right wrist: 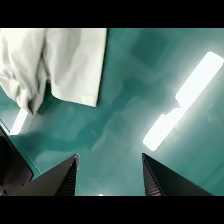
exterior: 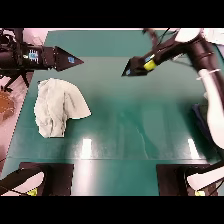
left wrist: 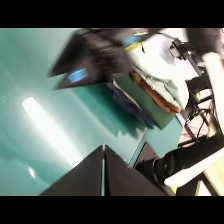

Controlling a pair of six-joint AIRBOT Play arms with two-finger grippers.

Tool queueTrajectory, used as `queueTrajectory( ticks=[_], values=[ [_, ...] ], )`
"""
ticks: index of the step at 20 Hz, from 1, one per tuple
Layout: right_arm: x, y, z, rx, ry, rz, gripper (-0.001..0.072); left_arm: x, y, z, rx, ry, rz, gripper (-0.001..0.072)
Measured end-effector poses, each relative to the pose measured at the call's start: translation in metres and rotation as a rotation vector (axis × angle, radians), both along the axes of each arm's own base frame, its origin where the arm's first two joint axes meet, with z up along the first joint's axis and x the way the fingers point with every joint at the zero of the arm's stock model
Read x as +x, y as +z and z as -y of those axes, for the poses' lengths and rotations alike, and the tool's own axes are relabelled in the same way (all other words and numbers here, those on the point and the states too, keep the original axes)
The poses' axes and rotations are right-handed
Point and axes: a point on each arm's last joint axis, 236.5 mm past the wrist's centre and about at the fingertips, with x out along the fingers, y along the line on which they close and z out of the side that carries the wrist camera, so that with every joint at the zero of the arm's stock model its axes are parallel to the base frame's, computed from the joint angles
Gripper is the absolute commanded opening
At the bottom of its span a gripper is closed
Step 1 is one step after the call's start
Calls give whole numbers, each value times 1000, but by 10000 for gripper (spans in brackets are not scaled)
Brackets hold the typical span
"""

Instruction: Fold the shirts.

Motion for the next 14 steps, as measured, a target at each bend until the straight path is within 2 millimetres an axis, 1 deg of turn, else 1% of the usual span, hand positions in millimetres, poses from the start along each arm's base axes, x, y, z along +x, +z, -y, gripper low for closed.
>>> queueTrajectory(
  ticks=[2, 3, 4, 5, 6, 7, 9, 12, 14],
  values=[
    [-5, -42, -19, 22, 13, -119, 442, 0, -13, -4, 53, 8, -22, 26],
    [-8, -59, -31, 53, 18, -169, 427, 0, -20, -7, 84, 11, -31, 27],
    [-11, -74, -43, 88, 18, -217, 427, -1, -27, -10, 116, 14, -40, 163],
    [-14, -88, -53, 112, 16, -256, 428, 0, -34, -14, 149, 19, -45, 410],
    [-17, -101, -63, 133, 10, -285, 430, 1, -42, -18, 186, 29, -50, 580],
    [-19, -113, -72, 147, 7, -301, 455, 4, -50, -24, 224, 45, -55, 607],
    [-27, -133, -87, 156, 24, -321, 593, 10, -68, -39, 322, 84, -65, 607],
    [-37, -153, -111, 160, 63, -328, 594, 16, -97, -70, 482, 156, -105, 607],
    [-42, -157, -128, 166, 96, -319, 593, 19, -109, -88, 562, 198, -122, 607]
  ],
)
